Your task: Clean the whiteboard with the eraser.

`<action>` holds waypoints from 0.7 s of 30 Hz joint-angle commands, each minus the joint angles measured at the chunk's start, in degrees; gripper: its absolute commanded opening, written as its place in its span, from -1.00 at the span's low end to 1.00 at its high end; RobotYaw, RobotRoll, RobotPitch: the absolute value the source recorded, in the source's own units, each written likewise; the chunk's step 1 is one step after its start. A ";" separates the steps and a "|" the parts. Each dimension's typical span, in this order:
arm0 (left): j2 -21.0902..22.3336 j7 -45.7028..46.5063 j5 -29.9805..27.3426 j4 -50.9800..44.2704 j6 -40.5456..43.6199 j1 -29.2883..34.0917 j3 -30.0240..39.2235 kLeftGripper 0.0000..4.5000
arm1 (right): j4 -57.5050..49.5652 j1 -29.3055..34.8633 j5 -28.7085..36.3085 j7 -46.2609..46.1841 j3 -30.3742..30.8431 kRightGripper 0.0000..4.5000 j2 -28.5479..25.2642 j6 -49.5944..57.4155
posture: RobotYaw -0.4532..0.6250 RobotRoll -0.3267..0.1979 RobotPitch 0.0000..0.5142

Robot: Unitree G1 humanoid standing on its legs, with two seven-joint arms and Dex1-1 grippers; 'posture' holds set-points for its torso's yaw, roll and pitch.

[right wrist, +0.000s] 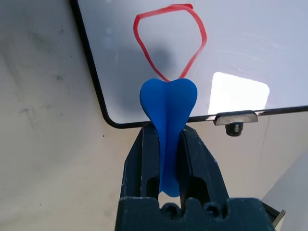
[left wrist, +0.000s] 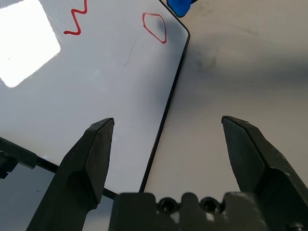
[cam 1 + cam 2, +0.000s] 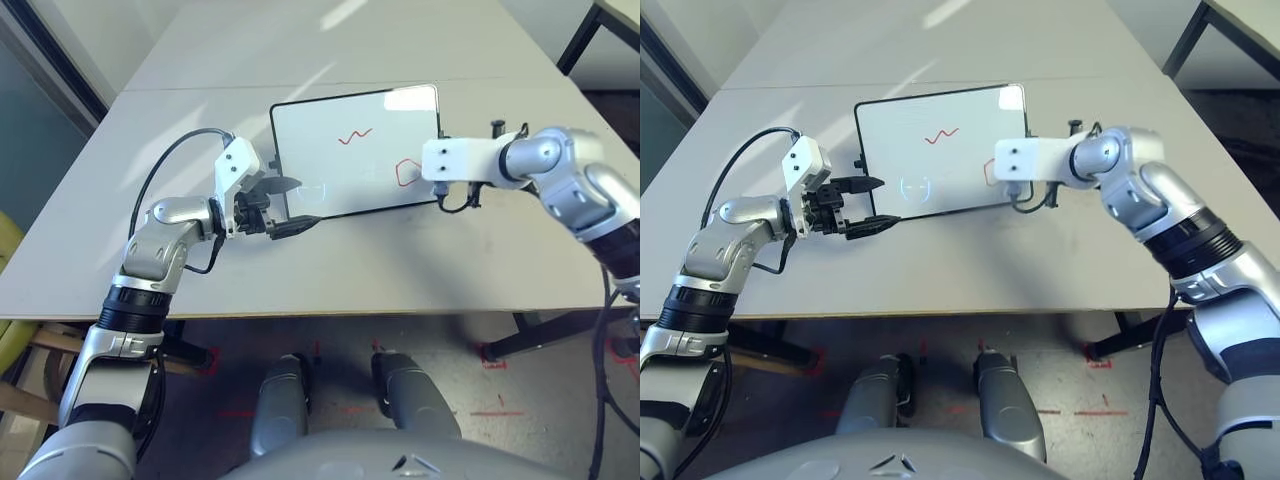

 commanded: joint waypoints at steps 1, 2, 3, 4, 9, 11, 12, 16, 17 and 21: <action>0.38 0.44 0.76 -0.43 -0.21 1.04 0.16 1.00 | 2.76 -0.26 -2.02 0.69 -0.37 -0.86 1.09 -1.73 | -0.46 0.25 -0.55; 0.40 0.49 0.76 -0.49 -0.19 1.08 0.16 1.00 | 3.42 -0.26 -2.38 0.73 -0.44 -0.86 1.43 -2.12 | -0.46 0.25 -0.56; 0.43 0.55 0.74 -0.53 -0.18 1.11 0.17 1.00 | 3.96 -0.24 -2.69 0.78 -0.55 -0.86 1.75 -2.45 | -0.46 0.25 -0.56; 0.47 0.60 0.73 -0.56 -0.18 1.14 0.17 1.00 | 4.49 -0.23 -2.88 1.00 -0.60 -0.86 2.04 -2.72 | -0.46 0.25 -0.56; 0.63 0.82 0.63 -1.07 0.02 1.41 0.20 1.00 | 7.53 -0.60 -3.79 0.87 -1.03 -0.86 3.50 -4.10 | -0.44 0.25 -0.56; 0.72 0.85 0.58 -1.23 0.10 1.49 0.23 1.00 | 8.95 -0.97 -4.23 0.71 -1.11 -0.86 4.17 -4.77 | -0.44 0.25 -0.56; 0.76 0.86 0.56 -1.26 0.14 1.49 0.25 1.00 | 9.54 -1.17 -4.43 0.67 -1.17 -0.86 4.49 -5.05 | -0.44 0.25 -0.56; 0.93 0.99 0.49 -1.67 0.23 1.77 0.25 1.00 | 12.12 -2.48 -4.99 0.41 -1.22 -0.86 6.16 -5.88 | -0.43 0.25 -0.57; 0.95 1.02 0.47 -1.74 0.24 1.83 0.26 1.00 | 12.67 -2.78 -5.10 0.36 -1.23 -0.86 6.56 -6.06 | -0.43 0.25 -0.57; 1.01 1.12 0.40 -2.05 0.37 2.03 0.30 1.00 | 14.06 -3.70 -5.63 0.39 -1.36 -0.86 8.14 -6.49 | -0.42 0.25 -0.57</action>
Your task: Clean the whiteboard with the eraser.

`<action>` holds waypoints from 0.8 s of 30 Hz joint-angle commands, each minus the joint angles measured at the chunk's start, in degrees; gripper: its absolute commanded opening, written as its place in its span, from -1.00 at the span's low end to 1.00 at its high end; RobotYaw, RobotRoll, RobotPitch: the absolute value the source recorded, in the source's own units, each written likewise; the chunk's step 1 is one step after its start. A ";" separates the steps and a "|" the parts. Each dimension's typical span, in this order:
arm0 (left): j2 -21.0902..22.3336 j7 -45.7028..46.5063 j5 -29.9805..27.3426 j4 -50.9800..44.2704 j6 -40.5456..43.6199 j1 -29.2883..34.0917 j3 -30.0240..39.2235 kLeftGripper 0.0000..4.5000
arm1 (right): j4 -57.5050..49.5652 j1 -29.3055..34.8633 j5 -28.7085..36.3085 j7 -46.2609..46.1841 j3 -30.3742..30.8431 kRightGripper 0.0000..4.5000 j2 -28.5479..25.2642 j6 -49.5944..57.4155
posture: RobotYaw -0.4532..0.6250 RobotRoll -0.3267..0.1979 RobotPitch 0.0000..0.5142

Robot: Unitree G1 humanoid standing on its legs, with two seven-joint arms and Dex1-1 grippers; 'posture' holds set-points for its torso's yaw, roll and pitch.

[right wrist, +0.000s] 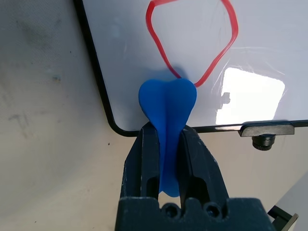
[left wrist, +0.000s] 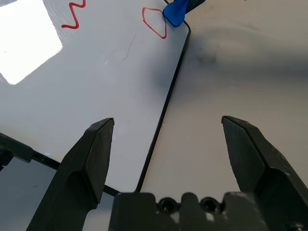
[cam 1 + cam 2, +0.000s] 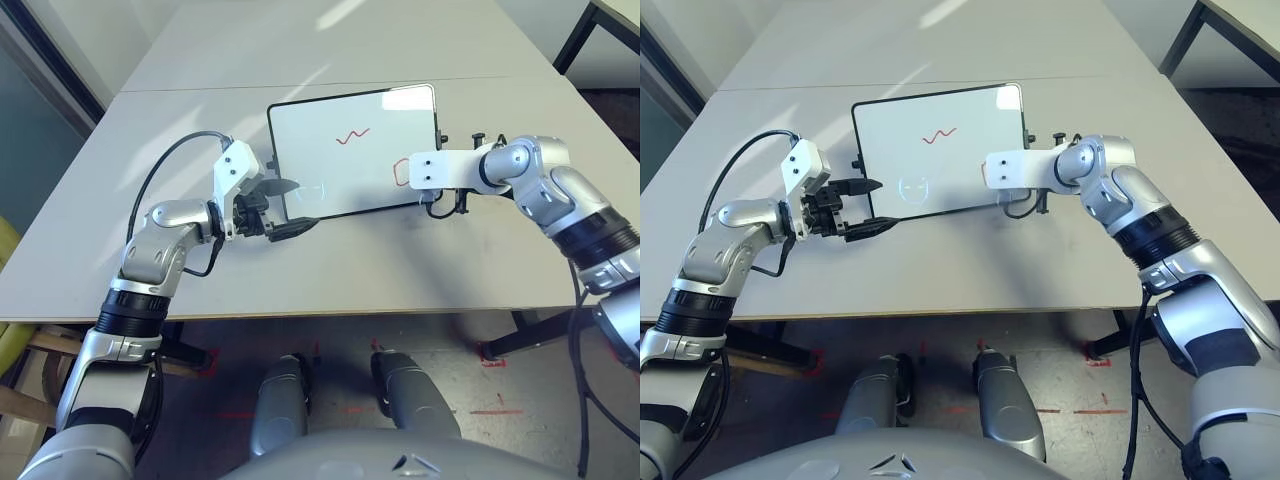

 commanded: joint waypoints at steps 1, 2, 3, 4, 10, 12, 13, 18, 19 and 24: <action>0.54 0.15 0.38 -1.15 0.37 0.52 0.29 1.00 | 1.23 -0.95 -0.84 -0.15 -0.60 -0.86 1.61 -0.61 | -0.42 0.25 -0.57; 0.57 0.19 0.35 -1.31 0.45 0.60 0.32 1.00 | 1.14 -0.94 -0.96 -0.02 -0.65 -0.86 1.96 -0.56 | -0.42 0.25 -0.56; 0.61 0.21 0.32 -1.34 0.49 0.64 0.35 1.00 | 1.06 -0.87 -1.12 0.10 -0.64 -0.86 2.36 -0.53 | -0.42 0.25 -0.56; 0.63 0.23 0.30 -1.37 0.52 0.68 0.38 1.00 | 1.00 -0.80 -1.29 0.20 -0.68 -0.86 2.64 -0.52 | -0.42 0.25 -0.56; 0.85 0.30 0.17 -1.64 0.82 0.97 0.51 1.00 | 0.06 -0.15 -2.11 0.66 -0.47 -0.86 4.64 0.20 | -0.41 0.25 -0.54; 0.88 0.31 0.17 -1.73 0.92 1.03 0.50 1.00 | -0.21 -0.16 -2.25 0.78 -0.46 -0.86 5.34 0.43 | -0.41 0.25 -0.53; 0.89 0.33 0.16 -1.82 0.98 1.07 0.51 1.00 | -0.36 -0.14 -2.35 0.87 -0.52 -0.86 5.61 0.53 | -0.41 0.25 -0.53; 0.76 0.26 0.22 -1.61 0.96 0.96 0.38 1.00 | -1.34 -0.29 -2.80 1.34 -0.13 -0.86 8.10 1.37 | -0.42 0.25 -0.52; 0.73 0.28 0.21 -1.67 1.00 0.97 0.36 1.00 | -1.46 -0.35 -2.95 1.43 -0.12 -0.86 8.46 1.51 | -0.42 0.25 -0.52; 0.73 0.19 0.27 -1.36 0.90 0.78 0.32 1.00 | -0.75 -1.09 -3.81 1.54 -0.10 -0.86 9.67 1.47 | -0.42 0.25 -0.52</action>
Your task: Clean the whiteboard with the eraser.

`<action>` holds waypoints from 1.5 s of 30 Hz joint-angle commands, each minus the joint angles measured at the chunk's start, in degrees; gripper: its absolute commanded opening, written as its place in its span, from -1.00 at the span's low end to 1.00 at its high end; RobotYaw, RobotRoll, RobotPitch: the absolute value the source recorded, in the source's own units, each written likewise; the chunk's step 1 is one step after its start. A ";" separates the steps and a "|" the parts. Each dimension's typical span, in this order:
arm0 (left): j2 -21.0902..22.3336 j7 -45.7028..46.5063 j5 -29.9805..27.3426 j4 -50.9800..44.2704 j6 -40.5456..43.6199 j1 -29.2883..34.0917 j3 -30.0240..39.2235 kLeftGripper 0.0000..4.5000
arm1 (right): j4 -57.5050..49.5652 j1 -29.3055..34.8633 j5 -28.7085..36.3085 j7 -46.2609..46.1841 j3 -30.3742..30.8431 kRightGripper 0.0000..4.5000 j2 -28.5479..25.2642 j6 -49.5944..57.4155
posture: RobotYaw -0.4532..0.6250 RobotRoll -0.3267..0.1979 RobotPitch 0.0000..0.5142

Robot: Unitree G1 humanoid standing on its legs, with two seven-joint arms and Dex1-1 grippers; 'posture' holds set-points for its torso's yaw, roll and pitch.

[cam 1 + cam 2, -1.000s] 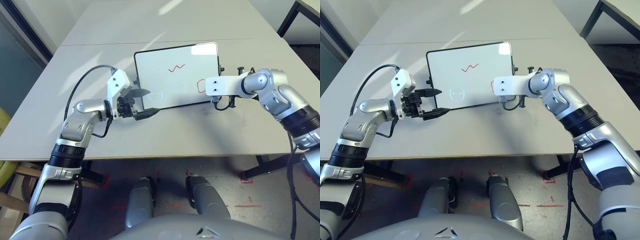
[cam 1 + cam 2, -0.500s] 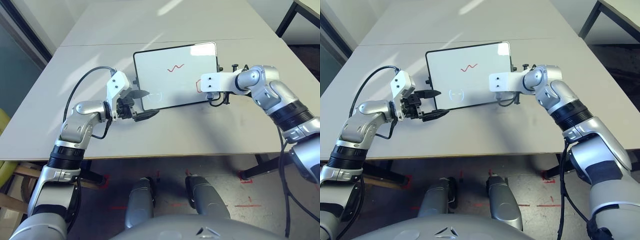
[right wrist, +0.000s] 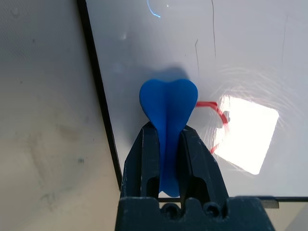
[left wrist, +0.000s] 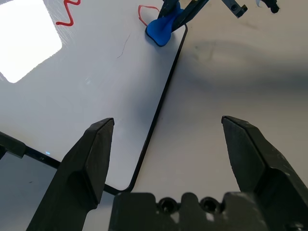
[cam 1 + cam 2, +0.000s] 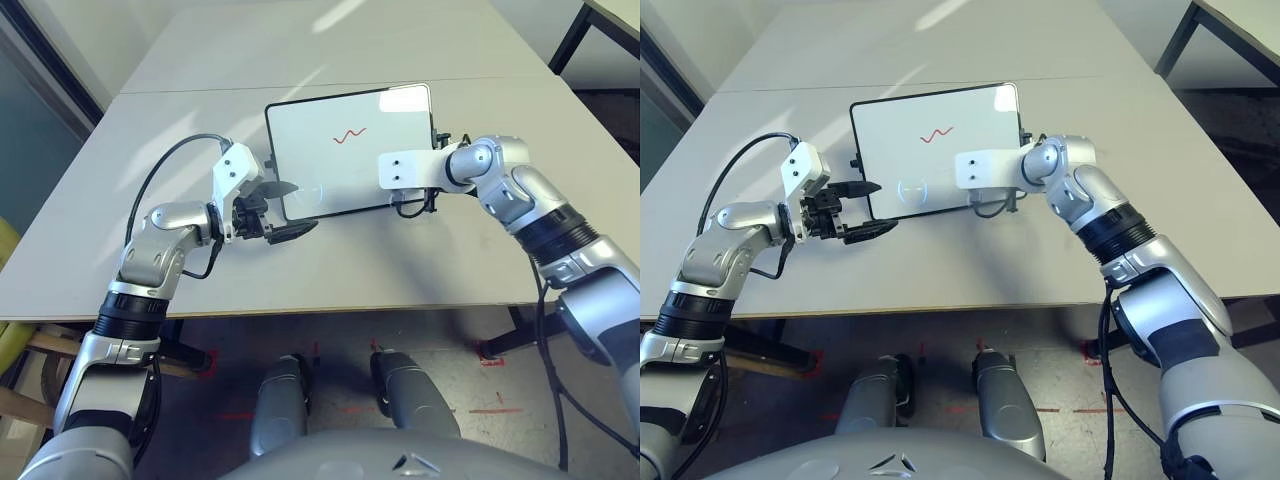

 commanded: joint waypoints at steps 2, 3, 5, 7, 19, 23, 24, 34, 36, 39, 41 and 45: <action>0.50 -0.02 0.33 -0.68 0.23 0.37 0.30 1.00 | 0.84 -0.75 -0.99 0.25 0.66 -0.86 0.53 -0.38 | -0.41 0.25 -0.52; 0.50 -0.02 0.32 -0.70 0.23 0.39 0.31 1.00 | 0.99 -0.76 -1.14 0.26 0.66 -0.86 0.39 -0.52 | -0.41 0.25 -0.52; 0.50 -0.01 0.33 -0.74 0.23 0.40 0.30 1.00 | 1.29 -0.68 -1.44 0.36 0.65 -0.86 -0.20 -0.81 | -0.42 0.25 -0.52; 0.48 -0.02 0.34 -0.71 0.21 0.39 0.28 1.00 | 1.91 -0.66 -1.92 0.39 0.49 -0.86 -1.33 -1.37 | -0.42 0.25 -0.51; 0.31 -0.36 0.55 0.55 -0.40 -0.47 0.15 1.00 | 2.40 1.07 -2.93 0.77 -0.59 -0.86 -7.13 -3.07 | -0.43 0.25 -0.50; 0.42 -0.50 0.61 0.88 -0.57 -0.69 0.20 1.00 | 3.75 1.18 -3.19 0.38 -0.75 -0.86 -8.92 -3.46 | -0.44 0.25 -0.50; 0.44 -0.52 0.63 0.96 -0.61 -0.74 0.20 1.00 | 4.19 1.10 -3.23 0.19 -0.80 -0.86 -9.21 -3.57 | -0.44 0.25 -0.50; 0.37 -0.70 0.83 1.84 -1.07 -1.27 0.08 1.00 | 8.91 -2.83 -2.58 -1.80 -2.66 -0.86 -7.25 -3.78 | -0.44 0.25 -0.51; 0.39 -0.66 0.82 1.74 -1.04 -1.24 0.09 1.00 | 10.11 -3.63 -2.70 -2.24 -2.71 -0.86 -6.69 -4.05 | -0.43 0.25 -0.52; 0.48 -0.58 0.75 1.44 -0.95 -1.05 0.18 1.00 | 11.41 -4.25 -2.77 -2.66 -2.52 -0.86 -5.86 -4.50 | -0.42 0.25 -0.52; 0.52 -0.54 0.75 1.42 -0.97 -0.98 0.24 1.00 | 11.96 -4.53 -2.78 -2.87 -2.30 -0.86 -5.14 -4.79 | -0.42 0.25 -0.52; 0.47 -0.41 0.76 1.38 -0.97 -0.95 0.29 1.00 | 11.81 -4.67 -2.81 -2.69 -1.94 -0.86 -4.05 -5.34 | -0.41 0.25 -0.53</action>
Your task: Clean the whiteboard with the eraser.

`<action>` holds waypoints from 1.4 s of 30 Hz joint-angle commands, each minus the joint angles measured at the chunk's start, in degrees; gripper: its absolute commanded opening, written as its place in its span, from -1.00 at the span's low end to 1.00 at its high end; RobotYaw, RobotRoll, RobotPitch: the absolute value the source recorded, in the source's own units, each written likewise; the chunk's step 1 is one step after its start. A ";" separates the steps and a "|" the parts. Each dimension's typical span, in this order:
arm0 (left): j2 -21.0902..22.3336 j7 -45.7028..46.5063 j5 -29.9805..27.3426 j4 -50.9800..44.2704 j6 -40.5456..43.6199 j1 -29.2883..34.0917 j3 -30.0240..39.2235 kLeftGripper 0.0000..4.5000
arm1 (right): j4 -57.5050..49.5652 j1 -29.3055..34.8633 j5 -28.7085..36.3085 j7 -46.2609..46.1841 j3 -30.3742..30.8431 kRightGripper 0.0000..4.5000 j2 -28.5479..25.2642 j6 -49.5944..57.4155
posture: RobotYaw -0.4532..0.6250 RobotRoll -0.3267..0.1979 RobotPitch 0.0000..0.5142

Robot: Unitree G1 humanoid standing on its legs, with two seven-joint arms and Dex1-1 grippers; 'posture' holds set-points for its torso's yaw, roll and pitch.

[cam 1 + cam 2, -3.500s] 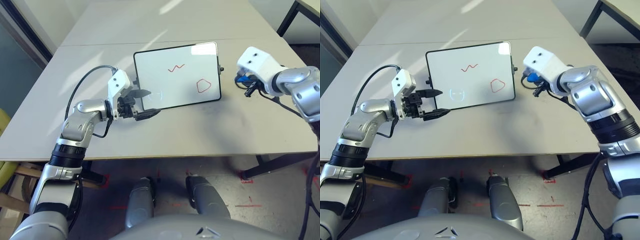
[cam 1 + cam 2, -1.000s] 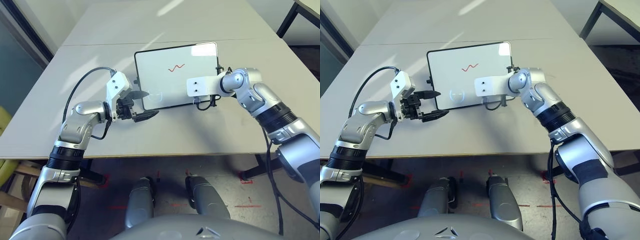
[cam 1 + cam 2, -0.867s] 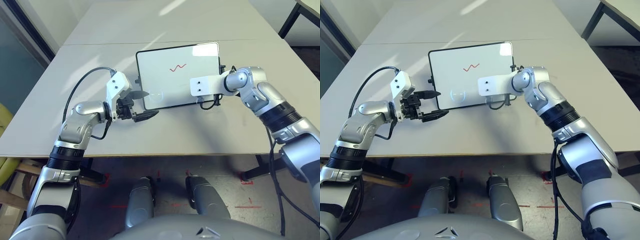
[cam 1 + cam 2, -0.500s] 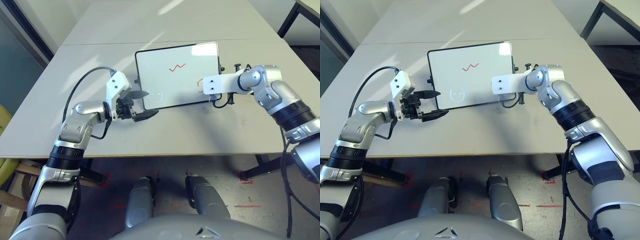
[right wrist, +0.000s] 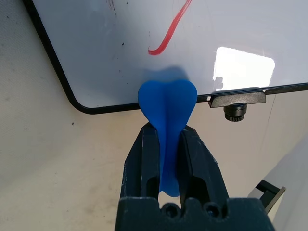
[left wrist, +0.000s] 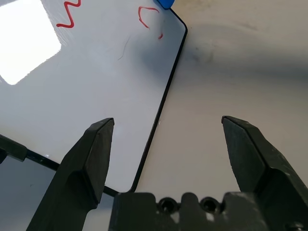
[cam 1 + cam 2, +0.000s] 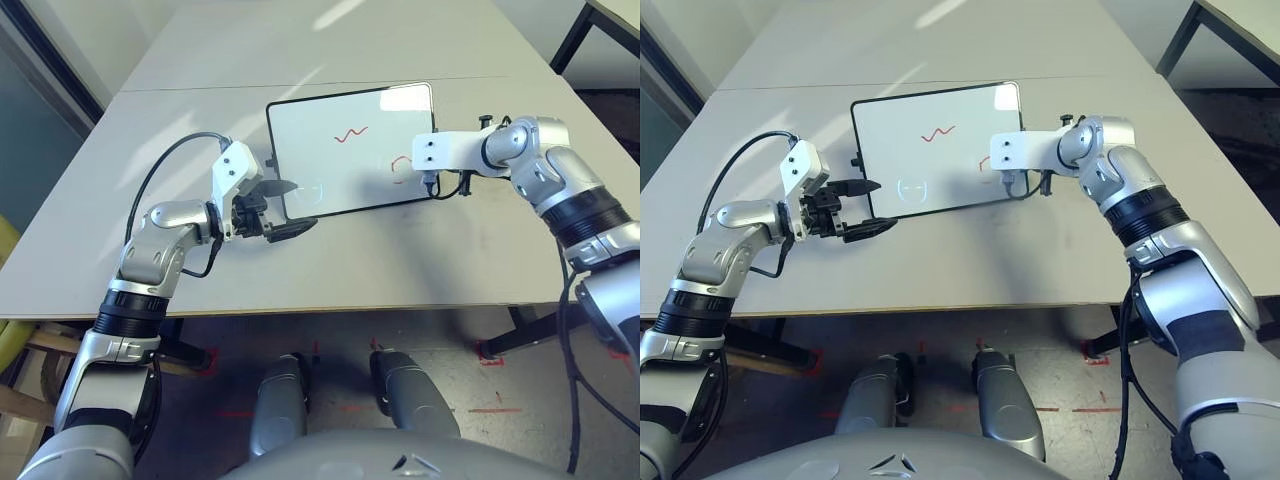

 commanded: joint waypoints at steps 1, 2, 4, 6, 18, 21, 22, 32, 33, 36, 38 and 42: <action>0.45 -0.10 0.70 0.38 -0.28 -0.31 0.30 1.00 | 0.41 -0.26 -0.31 -0.52 0.43 -0.86 1.33 -1.18 | -0.41 0.25 -0.53; 0.44 -0.05 0.69 0.32 -0.26 -0.26 0.33 1.00 | 0.36 -0.10 -0.47 -0.60 0.55 -0.86 1.40 -1.39 | -0.41 0.25 -0.53; 0.49 0.02 0.63 0.07 -0.20 -0.05 0.41 1.00 | 0.30 0.18 -0.73 -0.79 0.74 -0.86 1.70 -1.63 | -0.41 0.25 -0.54; 0.49 0.07 0.60 -0.08 -0.15 0.07 0.42 1.00 | 0.42 0.22 -0.94 -0.89 0.74 -0.86 2.04 -1.77 | -0.40 0.25 -0.54; 0.44 0.17 0.54 -0.16 -0.18 0.41 0.48 1.00 | 2.17 -2.06 -1.45 -0.97 0.72 -0.86 5.85 -2.41 | -0.40 0.25 -0.54; 0.37 0.24 0.50 -0.21 -0.17 0.59 0.50 1.00 | 3.24 -3.03 -1.48 -1.09 0.86 -0.86 7.18 -2.60 | -0.40 0.25 -0.53; 0.35 0.28 0.46 -0.30 -0.12 0.67 0.53 1.00 | 3.55 -3.32 -1.51 -1.09 0.90 -0.86 7.53 -2.75 | -0.40 0.25 -0.53; 0.37 0.62 0.49 -0.04 -0.19 0.93 0.69 1.00 | 3.92 -3.96 -1.81 -0.57 1.33 -0.86 9.71 -3.27 | -0.39 0.25 -0.51; 0.40 0.61 0.49 0.01 -0.19 0.90 0.70 1.00 | 4.18 -4.04 -1.91 -0.63 1.36 -0.86 9.70 -3.43 | -0.39 0.25 -0.51; 0.52 0.51 0.54 0.38 -0.29 0.71 0.76 1.00 | 5.16 -4.09 -2.47 -0.89 1.42 -0.86 9.07 -3.92 | -0.40 0.25 -0.50; 0.57 0.49 0.57 0.48 -0.32 0.64 0.79 1.00 | 5.35 -3.89 -2.71 -0.74 1.37 -0.86 8.42 -4.07 | -0.40 0.25 -0.50; 0.54 0.34 0.65 0.88 -0.45 0.36 0.72 1.00 | 5.26 -3.24 -3.00 -0.32 1.34 -0.86 7.01 -4.04 | -0.41 0.25 -0.49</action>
